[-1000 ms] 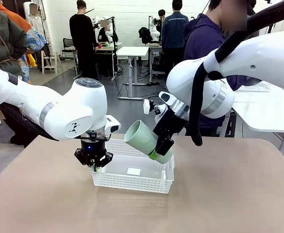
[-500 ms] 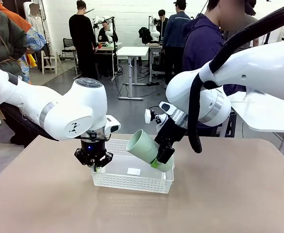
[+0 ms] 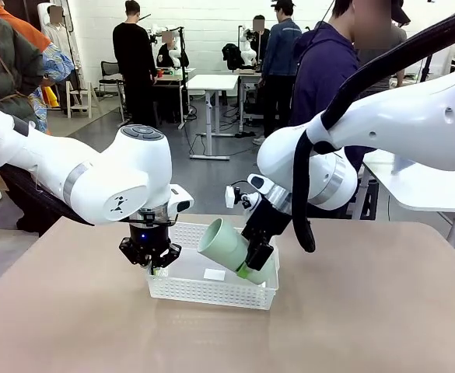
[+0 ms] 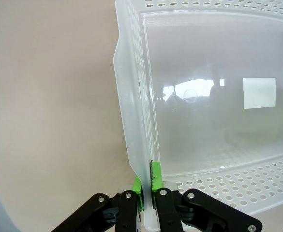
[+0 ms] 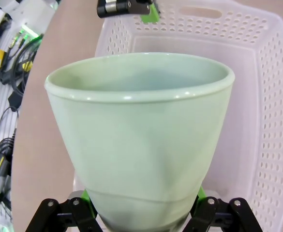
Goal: Clean and organize the cups into the basket.
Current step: Pick up the Organizing basket and move it to the center of the table, then pick up the Reusable plastic cup from the right side of the table and place it inside the Organizing basket.
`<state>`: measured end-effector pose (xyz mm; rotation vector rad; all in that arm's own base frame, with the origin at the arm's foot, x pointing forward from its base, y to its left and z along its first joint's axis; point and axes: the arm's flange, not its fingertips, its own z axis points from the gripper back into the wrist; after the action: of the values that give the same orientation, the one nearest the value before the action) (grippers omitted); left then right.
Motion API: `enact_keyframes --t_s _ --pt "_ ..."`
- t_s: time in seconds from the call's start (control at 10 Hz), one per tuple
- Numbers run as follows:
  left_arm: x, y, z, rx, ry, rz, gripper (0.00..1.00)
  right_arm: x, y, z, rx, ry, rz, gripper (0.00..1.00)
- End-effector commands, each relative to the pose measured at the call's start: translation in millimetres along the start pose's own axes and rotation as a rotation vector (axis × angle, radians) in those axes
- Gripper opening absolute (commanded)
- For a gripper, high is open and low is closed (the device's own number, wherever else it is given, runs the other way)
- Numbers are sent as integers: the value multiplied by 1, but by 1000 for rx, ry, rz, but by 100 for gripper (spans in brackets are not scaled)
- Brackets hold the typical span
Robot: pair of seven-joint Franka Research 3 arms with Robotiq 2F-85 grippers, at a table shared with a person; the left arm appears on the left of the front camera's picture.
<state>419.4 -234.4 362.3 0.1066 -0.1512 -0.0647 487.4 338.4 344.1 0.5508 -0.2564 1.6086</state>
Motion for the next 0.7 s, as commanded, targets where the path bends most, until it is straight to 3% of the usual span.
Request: enact_keyframes --t_s 0.0,0.1,0.3,0.6 --pt "-1 1 -2 7 -2 -14 0 4 -13 -2 19 34 -27 81" --pt "-1 1 -2 7 -2 -14 0 2 -15 -4 30 31 -38 83" --pt "-1 1 -2 7 -2 -14 0 0 -17 -6 50 37 -49 100" --pt "-1 1 -2 7 -2 -14 0 0 -12 3 42 22 -37 100"
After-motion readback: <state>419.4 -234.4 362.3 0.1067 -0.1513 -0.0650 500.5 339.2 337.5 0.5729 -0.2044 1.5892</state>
